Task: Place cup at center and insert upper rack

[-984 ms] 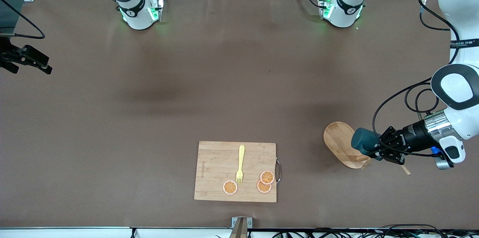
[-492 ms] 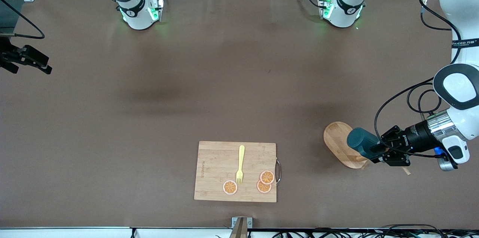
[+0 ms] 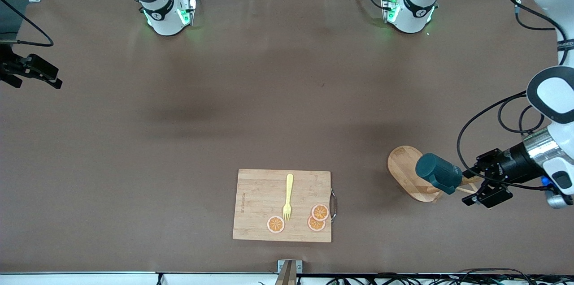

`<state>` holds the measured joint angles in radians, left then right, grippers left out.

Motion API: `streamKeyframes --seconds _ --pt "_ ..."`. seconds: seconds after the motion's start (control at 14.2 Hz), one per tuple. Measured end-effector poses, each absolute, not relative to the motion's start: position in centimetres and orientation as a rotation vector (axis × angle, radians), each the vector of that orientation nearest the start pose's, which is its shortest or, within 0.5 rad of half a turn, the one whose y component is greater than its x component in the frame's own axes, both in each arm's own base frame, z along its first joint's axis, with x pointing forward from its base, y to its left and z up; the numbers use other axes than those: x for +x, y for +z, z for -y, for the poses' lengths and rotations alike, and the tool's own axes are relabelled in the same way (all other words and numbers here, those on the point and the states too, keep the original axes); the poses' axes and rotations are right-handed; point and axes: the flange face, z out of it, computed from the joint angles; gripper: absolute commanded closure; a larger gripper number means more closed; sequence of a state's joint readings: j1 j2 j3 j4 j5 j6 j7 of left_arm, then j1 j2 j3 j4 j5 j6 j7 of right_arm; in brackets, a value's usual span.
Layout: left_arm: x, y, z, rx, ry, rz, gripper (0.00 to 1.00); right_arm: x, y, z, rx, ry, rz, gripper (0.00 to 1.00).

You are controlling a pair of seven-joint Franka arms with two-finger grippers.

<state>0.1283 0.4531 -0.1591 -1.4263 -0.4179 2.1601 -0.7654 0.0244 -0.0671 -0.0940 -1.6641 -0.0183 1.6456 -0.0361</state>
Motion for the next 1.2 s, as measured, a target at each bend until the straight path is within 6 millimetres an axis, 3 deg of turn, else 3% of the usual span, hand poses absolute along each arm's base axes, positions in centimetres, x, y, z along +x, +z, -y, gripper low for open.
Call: streamKeyframes --seconds 0.21,0.35,0.77,0.98,1.2 --pt "70.4 50.8 2.1 2.494 0.216 -1.126 0.00 53.9 62.4 4.1 -3.155 -0.081 -0.051 0.00" --pt "68.4 53.8 2.7 2.618 0.204 -1.029 0.00 53.9 62.8 4.1 -3.155 -0.099 -0.050 0.00" --pt "61.2 61.4 2.2 2.978 0.150 -0.425 0.00 54.0 64.0 3.9 -3.155 -0.146 -0.045 0.00" --pt "59.3 64.2 2.3 3.017 0.201 -0.192 0.00 54.0 64.2 3.9 -3.155 -0.151 -0.045 0.00" --pt "57.7 65.5 2.7 3.035 0.170 -0.094 0.00 54.0 64.2 3.8 -3.155 -0.152 -0.043 0.00"
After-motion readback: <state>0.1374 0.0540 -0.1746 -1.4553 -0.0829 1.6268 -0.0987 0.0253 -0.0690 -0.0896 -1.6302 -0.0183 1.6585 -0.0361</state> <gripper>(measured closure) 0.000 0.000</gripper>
